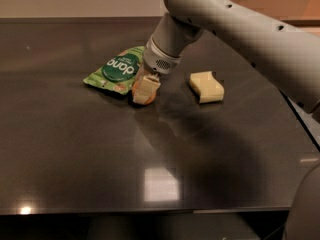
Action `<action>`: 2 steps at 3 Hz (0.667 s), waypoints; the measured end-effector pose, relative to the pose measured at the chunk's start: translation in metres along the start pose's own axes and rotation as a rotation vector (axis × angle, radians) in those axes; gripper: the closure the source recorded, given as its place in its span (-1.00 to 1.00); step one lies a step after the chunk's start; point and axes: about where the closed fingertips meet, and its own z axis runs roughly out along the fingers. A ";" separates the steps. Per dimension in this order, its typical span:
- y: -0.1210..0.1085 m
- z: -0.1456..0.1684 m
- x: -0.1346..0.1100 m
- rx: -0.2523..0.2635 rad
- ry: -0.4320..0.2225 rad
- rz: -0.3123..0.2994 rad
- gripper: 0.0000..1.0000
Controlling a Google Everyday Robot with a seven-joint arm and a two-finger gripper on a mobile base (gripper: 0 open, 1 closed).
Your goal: Move orange near green rice chip bag
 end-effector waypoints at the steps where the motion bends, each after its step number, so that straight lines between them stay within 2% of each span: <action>1: 0.001 0.003 -0.002 -0.001 -0.009 0.000 -0.73; 2: 0.002 0.004 -0.003 -0.004 -0.009 -0.001 -1.00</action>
Offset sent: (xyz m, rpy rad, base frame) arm -0.0009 0.0030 -0.0013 0.0086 0.0013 0.0009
